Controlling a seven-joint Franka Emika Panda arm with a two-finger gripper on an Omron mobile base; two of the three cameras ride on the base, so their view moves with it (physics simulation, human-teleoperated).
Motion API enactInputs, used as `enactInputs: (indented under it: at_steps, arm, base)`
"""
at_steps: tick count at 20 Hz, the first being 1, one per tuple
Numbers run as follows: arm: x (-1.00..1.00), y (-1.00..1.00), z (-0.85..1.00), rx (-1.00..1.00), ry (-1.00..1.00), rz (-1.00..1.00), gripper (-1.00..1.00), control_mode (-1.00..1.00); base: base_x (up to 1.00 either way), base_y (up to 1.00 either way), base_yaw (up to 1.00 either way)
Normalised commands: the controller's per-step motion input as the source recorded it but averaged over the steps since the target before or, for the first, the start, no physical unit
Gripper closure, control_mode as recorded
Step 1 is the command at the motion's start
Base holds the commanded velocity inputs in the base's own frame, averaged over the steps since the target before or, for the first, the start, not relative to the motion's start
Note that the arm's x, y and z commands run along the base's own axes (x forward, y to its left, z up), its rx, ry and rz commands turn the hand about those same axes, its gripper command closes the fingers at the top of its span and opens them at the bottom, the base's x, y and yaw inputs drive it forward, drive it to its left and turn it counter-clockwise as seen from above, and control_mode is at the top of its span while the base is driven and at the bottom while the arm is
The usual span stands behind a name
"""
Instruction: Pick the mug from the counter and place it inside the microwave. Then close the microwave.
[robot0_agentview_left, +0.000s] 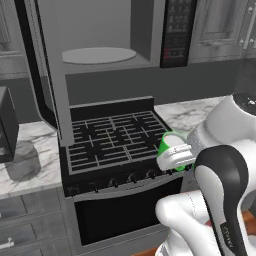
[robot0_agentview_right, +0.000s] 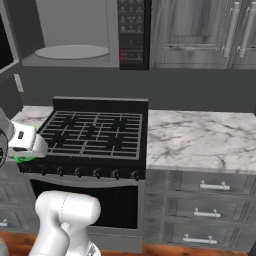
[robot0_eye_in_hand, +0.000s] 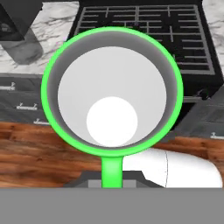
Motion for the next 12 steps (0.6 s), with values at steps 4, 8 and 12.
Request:
enactInputs:
  at_steps: [4, 8, 12]
  arm:
    - [0.0, 0.01, 0.36, 0.07, 0.0, 0.27, 1.0, -1.0]
    - [0.0, 0.03, 0.33, 0.03, -0.06, 0.11, 1.0, -1.0]
    - [0.04, 0.02, 0.37, 0.0, -0.04, 0.0, 1.0, -1.0]
  base:
    - [0.0, 0.0, 0.0]
    - [0.0, 0.0, 0.0]
    - [0.0, 0.0, 0.0]
